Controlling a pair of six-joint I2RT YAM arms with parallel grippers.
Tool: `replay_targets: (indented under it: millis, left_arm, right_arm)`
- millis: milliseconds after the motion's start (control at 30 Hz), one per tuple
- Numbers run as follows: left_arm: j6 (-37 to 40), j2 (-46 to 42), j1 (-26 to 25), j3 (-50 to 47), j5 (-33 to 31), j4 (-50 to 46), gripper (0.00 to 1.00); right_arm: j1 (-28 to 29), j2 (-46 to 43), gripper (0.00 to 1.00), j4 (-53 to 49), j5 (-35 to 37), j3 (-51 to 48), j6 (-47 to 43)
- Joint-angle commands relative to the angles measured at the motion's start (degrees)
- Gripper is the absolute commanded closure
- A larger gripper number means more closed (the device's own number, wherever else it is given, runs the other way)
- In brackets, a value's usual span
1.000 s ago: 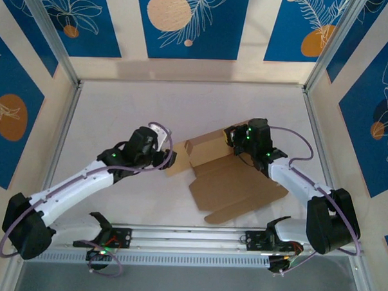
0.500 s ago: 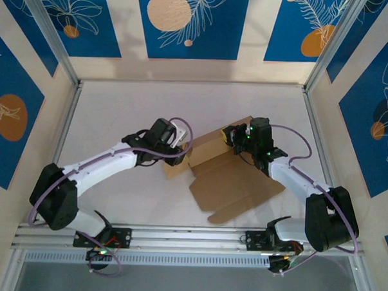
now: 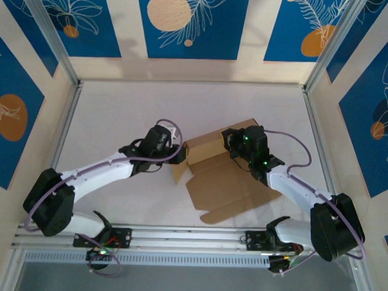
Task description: Fold the paper box
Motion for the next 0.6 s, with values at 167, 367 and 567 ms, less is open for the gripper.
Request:
replay_targets:
  millis: [167, 367, 567]
  left_arm:
    - [-8.13, -6.23, -2.05, -6.47, 0.90, 18.05, 0.67]
    - [-6.98, -8.44, -2.46, -9.97, 8.05, 25.10, 0.60]
    - [2.56, -22.12, -1.77, -10.77, -5.51, 8.95, 0.54]
  right_arm:
    - [0.07, -2.02, 1.00, 0.59, 0.56, -7.48, -3.75]
    - [-1.21, -3.43, 1.00, 0.39, -0.66, -9.18, -5.94]
    - [-2.79, -4.01, 1.00, 0.38, -2.96, -9.45, -6.91]
